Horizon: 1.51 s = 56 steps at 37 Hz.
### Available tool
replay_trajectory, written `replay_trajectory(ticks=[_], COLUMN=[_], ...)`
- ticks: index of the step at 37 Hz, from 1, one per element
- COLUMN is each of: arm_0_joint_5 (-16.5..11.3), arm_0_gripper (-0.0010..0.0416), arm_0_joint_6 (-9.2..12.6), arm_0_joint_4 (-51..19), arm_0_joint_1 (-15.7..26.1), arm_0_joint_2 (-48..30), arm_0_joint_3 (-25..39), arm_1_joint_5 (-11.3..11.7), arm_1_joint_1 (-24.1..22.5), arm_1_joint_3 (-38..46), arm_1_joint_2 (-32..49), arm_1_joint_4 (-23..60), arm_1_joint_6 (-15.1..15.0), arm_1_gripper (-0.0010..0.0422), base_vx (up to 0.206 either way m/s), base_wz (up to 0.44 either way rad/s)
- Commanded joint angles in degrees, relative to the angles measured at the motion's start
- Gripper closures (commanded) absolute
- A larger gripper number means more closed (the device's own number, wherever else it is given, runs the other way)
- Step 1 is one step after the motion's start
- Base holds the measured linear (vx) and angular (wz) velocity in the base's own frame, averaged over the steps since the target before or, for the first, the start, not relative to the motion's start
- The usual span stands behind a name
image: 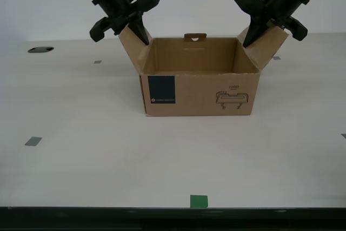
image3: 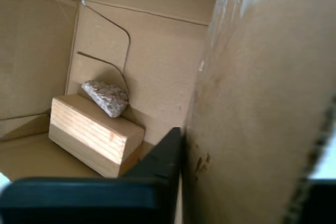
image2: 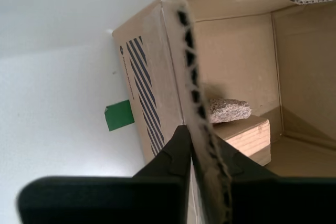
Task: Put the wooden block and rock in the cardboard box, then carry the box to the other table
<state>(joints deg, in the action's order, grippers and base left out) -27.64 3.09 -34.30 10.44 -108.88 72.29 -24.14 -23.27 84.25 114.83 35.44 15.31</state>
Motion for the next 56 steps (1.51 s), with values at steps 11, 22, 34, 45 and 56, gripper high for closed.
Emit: replay_trajectory(ticks=[11, 22, 34, 45, 56], arm_0_joint_5=[0.02, 0.00, 0.00, 0.00, 0.02], arm_0_gripper=[0.0408, 0.0407, 0.0407, 0.0407, 0.0407], arm_0_joint_6=[-0.07, 0.02, 0.11, 0.42, 1.49], arm_0_joint_4=[0.00, -0.85, -1.97, -3.23, -6.75], arm_0_joint_1=[0.11, 0.17, 0.31, 0.52, 0.57], arm_0_joint_2=[-0.07, 0.09, 0.46, 4.83, 12.68], arm_0_joint_3=[0.02, 0.02, 0.02, 0.02, 0.02], arm_1_joint_5=[-0.63, -0.63, -0.61, -4.00, -5.33], arm_1_joint_1=[-0.09, -0.11, -0.13, -0.31, -1.55], arm_1_joint_3=[0.07, 0.09, 0.09, 0.09, 0.09], arm_1_joint_2=[-0.07, -0.11, -2.86, -4.33, -7.78], arm_1_joint_4=[-0.02, 2.21, 2.25, 3.91, 4.63], arm_1_joint_6=[0.90, 0.59, 0.81, 0.15, 0.11], arm_1_gripper=[0.0415, 0.0413, 0.0413, 0.0413, 0.0413], base_vx=[0.000, 0.000, 0.000, 0.000, 0.000], base_wz=[0.000, 0.000, 0.000, 0.000, 0.000])
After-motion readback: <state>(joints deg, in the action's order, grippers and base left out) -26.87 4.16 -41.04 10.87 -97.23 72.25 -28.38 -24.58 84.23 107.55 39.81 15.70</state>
